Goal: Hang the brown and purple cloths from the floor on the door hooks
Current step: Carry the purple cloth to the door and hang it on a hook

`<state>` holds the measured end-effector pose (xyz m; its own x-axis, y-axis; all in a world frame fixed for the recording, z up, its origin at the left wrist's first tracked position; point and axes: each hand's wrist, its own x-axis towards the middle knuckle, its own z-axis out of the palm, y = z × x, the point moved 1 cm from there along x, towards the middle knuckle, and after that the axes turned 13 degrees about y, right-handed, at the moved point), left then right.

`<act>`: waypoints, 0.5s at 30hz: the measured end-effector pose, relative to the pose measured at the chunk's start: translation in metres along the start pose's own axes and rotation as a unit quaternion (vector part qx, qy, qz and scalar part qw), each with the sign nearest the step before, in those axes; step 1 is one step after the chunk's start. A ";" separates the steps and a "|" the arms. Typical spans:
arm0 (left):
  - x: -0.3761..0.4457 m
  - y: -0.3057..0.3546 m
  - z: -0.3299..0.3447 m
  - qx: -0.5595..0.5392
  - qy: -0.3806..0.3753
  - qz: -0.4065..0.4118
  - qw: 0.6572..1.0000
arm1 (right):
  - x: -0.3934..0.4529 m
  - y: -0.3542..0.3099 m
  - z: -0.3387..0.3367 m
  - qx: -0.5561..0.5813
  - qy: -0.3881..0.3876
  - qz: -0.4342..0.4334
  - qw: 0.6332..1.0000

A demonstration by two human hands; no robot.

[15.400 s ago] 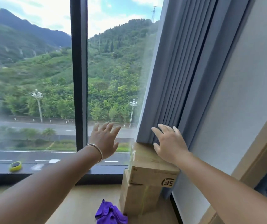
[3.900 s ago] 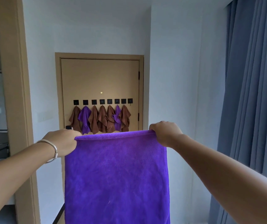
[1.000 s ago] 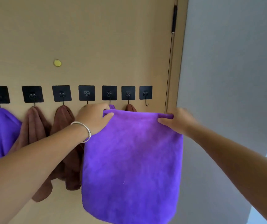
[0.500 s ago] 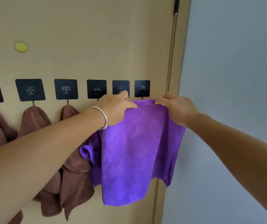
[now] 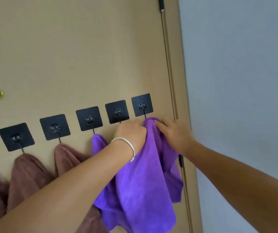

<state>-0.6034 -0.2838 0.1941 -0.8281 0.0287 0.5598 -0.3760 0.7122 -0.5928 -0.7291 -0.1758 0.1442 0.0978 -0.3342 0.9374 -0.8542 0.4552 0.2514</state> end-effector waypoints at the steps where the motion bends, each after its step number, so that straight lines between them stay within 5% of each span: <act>1: 0.001 0.006 0.002 -0.004 -0.009 -0.001 1.000 | -0.012 -0.004 0.007 0.021 -0.006 0.027 0.999; 6: 0.001 0.027 -0.001 0.004 -0.037 0.014 0.999 | -0.044 -0.016 0.024 0.140 -0.022 0.184 0.973; 9: -0.012 0.045 0.002 0.038 -0.057 0.078 0.995 | -0.047 -0.011 0.028 0.140 -0.032 0.162 0.976; 15: -0.030 0.065 0.015 0.039 -0.114 0.057 0.991 | -0.047 -0.008 0.024 0.102 -0.030 0.138 0.985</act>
<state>-0.6094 -0.2494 0.1302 -0.9361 -0.0604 0.3466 -0.2988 0.6565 -0.6927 -0.7393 -0.1836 0.0919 -0.1775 -0.2711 0.9460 -0.9297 0.3615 -0.0708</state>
